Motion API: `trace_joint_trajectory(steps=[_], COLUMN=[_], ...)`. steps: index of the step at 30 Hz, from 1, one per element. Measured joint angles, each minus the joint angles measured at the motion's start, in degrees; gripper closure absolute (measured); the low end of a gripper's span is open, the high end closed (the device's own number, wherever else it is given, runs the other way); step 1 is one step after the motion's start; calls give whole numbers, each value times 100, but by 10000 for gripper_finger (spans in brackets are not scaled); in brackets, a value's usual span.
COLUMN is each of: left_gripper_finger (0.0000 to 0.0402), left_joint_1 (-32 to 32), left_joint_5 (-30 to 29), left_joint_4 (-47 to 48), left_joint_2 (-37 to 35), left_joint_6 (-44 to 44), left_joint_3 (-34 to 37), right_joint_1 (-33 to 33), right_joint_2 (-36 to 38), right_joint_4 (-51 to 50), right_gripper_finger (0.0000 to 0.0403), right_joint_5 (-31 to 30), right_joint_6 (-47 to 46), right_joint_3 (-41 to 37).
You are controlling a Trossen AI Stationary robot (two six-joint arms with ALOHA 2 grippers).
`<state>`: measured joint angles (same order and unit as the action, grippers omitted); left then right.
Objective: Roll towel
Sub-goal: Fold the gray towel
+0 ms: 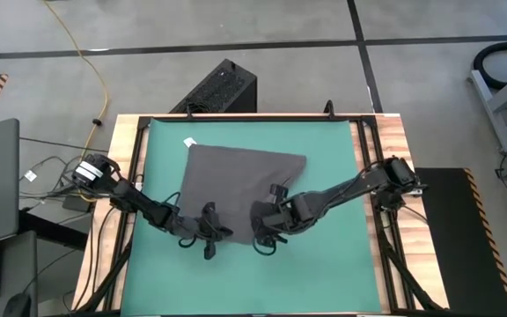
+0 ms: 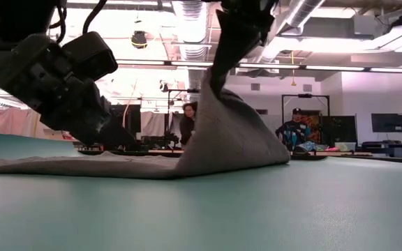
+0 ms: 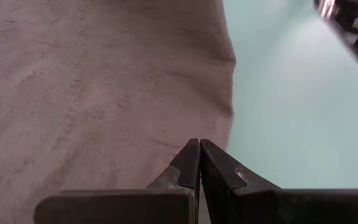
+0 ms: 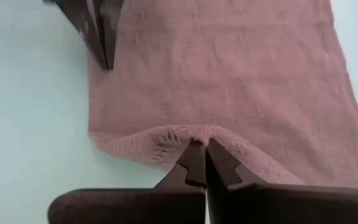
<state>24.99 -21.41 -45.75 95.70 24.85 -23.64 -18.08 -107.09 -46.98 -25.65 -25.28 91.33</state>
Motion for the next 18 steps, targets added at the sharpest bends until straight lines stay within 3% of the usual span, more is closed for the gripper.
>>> trace_joint_trajectory(steps=[5,18], left_gripper_finger=[401,401], left_joint_1=[2,0], left_joint_5=[12,153], left_joint_4=[782,1206], left_joint_2=[0,2], left_joint_6=[-329,-316], left_joint_3=[-367,-476], right_joint_1=[72,63], right_joint_2=[0,2], right_joint_4=[15,-9], right_gripper_finger=[396,396], right_joint_5=[-75,-301], right_joint_6=[-11,21], right_joint_3=[0,0])
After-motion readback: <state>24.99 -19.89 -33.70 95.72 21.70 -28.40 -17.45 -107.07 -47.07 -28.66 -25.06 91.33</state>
